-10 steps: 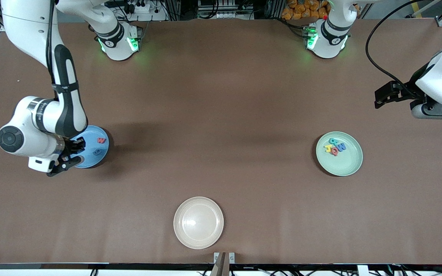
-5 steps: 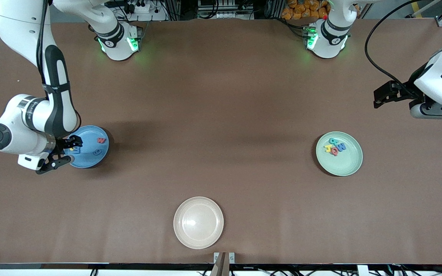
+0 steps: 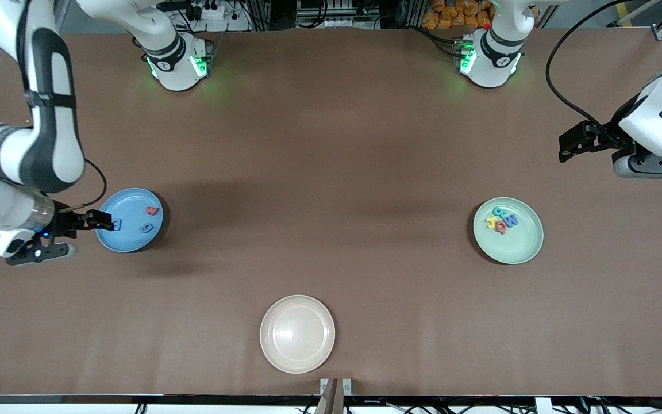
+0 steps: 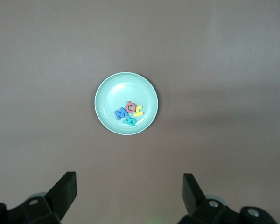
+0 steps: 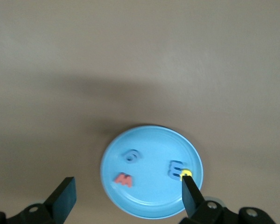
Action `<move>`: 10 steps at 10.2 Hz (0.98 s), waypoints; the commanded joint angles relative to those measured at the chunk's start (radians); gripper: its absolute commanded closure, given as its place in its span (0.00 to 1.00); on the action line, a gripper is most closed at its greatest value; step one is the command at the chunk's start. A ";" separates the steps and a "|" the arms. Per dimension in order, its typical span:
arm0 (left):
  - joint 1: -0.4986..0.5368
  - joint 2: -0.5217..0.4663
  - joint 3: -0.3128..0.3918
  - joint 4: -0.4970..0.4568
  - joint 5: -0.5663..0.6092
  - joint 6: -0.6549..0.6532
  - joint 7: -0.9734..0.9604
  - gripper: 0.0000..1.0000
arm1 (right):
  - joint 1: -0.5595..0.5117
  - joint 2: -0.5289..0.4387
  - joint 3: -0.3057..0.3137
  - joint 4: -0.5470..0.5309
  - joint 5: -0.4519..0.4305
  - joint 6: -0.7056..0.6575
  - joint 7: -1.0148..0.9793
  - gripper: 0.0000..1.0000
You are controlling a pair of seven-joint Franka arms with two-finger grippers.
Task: Sort upper and lower case letters into plates
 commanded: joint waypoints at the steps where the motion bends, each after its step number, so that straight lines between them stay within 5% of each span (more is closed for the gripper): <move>1: 0.000 0.006 -0.001 0.020 -0.018 -0.019 -0.006 0.00 | -0.224 -0.096 0.246 0.095 -0.148 -0.070 0.042 0.00; 3: 0.000 0.006 -0.001 0.020 -0.018 -0.019 -0.006 0.00 | -0.358 -0.199 0.418 0.095 -0.220 -0.142 0.132 0.00; 7: 0.000 0.006 -0.001 0.020 -0.018 -0.019 -0.005 0.00 | -0.375 -0.276 0.462 0.239 -0.212 -0.364 0.227 0.00; 10: 0.000 0.006 -0.001 0.020 -0.018 -0.019 -0.006 0.00 | -0.375 -0.375 0.494 0.224 -0.225 -0.432 0.298 0.00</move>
